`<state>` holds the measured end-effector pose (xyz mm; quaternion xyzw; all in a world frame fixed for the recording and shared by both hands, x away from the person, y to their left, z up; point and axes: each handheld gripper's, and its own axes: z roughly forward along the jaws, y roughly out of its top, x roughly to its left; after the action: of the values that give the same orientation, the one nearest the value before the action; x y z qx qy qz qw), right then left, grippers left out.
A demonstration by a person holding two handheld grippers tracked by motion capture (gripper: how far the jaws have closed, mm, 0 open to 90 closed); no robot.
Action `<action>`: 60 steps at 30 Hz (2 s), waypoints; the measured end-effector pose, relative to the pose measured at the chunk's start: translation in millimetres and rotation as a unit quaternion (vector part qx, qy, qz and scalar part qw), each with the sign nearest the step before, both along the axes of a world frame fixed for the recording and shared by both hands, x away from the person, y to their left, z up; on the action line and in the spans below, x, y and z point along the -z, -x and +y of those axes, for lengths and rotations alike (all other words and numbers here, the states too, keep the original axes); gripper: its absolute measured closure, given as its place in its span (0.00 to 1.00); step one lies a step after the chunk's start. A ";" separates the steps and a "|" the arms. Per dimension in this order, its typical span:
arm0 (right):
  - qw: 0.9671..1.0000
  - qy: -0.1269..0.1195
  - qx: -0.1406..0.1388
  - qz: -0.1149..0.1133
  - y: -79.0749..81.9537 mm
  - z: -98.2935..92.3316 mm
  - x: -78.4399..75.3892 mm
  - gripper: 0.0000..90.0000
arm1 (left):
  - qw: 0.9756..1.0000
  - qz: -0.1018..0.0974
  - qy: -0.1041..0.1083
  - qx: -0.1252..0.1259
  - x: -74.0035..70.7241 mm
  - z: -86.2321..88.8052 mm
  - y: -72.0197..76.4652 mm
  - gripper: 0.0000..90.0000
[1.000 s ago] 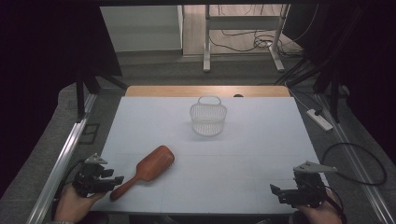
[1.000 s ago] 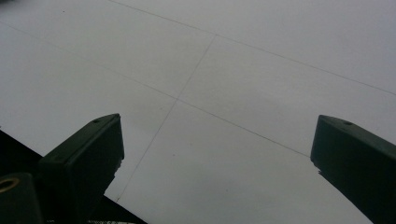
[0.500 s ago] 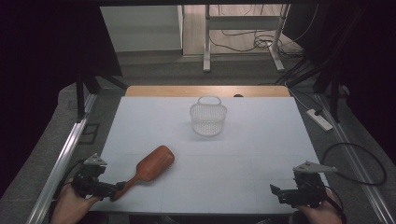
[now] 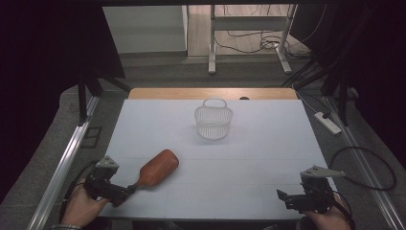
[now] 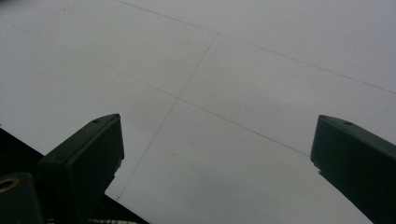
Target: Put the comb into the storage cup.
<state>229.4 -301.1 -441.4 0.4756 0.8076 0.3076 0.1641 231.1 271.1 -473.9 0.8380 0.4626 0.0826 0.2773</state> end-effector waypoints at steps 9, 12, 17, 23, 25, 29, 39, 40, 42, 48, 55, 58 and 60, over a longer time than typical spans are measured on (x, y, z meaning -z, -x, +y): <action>1.000 0.001 -0.002 0.001 -0.1 0.2 0.2 0.03 | 1.000 0.000 0.008 0.014 4.0 -7.5 -8.7 0.00; 1.000 0.001 -0.002 0.001 -0.2 0.2 0.2 0.03 | 1.000 -0.007 0.000 0.013 4.5 -9.9 -11.2 0.00; 1.000 0.001 -0.004 0.002 -0.1 0.0 0.3 0.03 | 1.000 -0.003 -0.008 0.007 8.1 -9.7 -14.2 0.00; 1.000 0.001 -0.004 0.003 -0.2 0.2 0.3 0.03 | 1.000 0.014 -0.020 0.007 18.7 -10.5 -16.9 0.00; 1.000 0.001 -0.005 0.003 -0.1 0.3 0.3 0.03 | 0.999 0.016 -0.026 0.009 22.7 -11.7 -17.5 0.00; 1.000 0.001 -0.005 0.003 -0.1 0.4 0.3 0.03 | 0.998 0.030 -0.043 0.019 31.1 -15.9 -19.6 0.00; 1.000 0.002 -0.007 0.004 0.1 0.6 0.4 0.03 | 0.997 0.047 -0.048 0.032 38.0 -19.5 -24.3 0.00; 1.000 0.003 -0.007 0.004 0.1 0.7 0.4 0.03 | 0.997 0.047 -0.047 0.034 38.1 -19.5 -24.9 0.00; 1.000 0.004 -0.007 0.004 0.1 1.0 0.5 0.03 | 0.997 0.047 -0.049 0.034 38.5 -20.2 -26.4 0.00; 1.000 0.004 -0.008 0.005 0.2 1.0 0.5 0.03 | 0.995 0.056 -0.064 0.050 40.8 -23.7 -28.3 0.15; 1.000 0.004 -0.008 0.004 0.5 0.9 0.5 0.03 | 0.994 0.059 -0.073 0.060 40.8 -26.1 -27.2 0.48; 1.000 0.005 -0.009 0.005 0.5 1.1 0.6 0.03 | 0.993 0.063 -0.070 0.065 40.7 -25.8 -27.3 0.57; 1.000 0.005 -0.009 0.005 0.5 1.1 0.6 0.03 | 0.993 0.064 -0.068 0.067 40.6 -25.7 -27.5 0.62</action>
<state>228.9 -300.0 -442.0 0.4687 0.8144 0.3025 0.1598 258.6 245.5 -514.5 0.8877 0.4156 0.0413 0.1939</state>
